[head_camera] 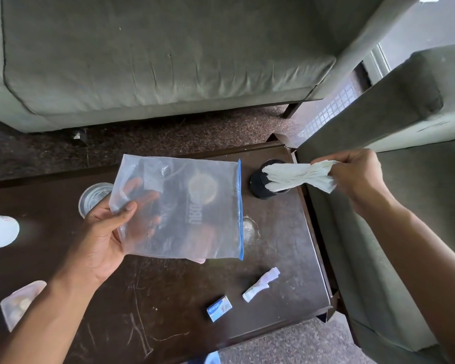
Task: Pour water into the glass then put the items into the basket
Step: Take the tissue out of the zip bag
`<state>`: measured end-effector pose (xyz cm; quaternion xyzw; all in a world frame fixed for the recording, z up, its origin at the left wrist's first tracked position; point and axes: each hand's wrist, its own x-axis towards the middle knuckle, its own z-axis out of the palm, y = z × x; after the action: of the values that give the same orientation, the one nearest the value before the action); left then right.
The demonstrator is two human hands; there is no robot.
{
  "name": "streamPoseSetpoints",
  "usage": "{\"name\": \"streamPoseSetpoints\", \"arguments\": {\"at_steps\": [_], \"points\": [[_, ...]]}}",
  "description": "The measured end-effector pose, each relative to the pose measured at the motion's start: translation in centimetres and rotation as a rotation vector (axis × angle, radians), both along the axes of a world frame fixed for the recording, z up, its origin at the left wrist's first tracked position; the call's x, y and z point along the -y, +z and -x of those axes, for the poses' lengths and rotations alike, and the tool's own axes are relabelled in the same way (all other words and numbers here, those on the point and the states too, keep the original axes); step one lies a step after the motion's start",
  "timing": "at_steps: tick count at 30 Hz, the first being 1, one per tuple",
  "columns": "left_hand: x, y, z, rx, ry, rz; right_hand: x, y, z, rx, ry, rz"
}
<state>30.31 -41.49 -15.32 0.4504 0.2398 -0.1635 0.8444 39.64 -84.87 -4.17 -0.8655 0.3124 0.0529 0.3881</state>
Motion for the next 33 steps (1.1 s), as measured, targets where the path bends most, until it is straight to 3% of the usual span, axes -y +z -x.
{"name": "streamPoseSetpoints", "arguments": {"at_steps": [9, 21, 24, 28, 33], "points": [[1.9, 1.2, 0.3, -0.032, 0.034, 0.014, -3.9, -0.8, -1.9, -0.045, 0.278, 0.212], [4.0, 1.5, 0.3, -0.031, 0.043, 0.027, -6.5, -2.2, -0.9, -0.178, 0.464, 0.451], [4.2, 2.0, 0.2, -0.014, 0.058, 0.067, -7.0, -0.4, -0.2, -0.052, 0.499, 0.466], [4.3, 3.1, -0.3, 0.017, 0.075, 0.127, -9.4, 1.5, 1.3, 0.267, 0.44, 0.234], [3.6, 4.1, -1.2, 0.077, 0.07, 0.168, -13.8, 3.3, 2.5, 0.181, 0.264, -0.573]]}}
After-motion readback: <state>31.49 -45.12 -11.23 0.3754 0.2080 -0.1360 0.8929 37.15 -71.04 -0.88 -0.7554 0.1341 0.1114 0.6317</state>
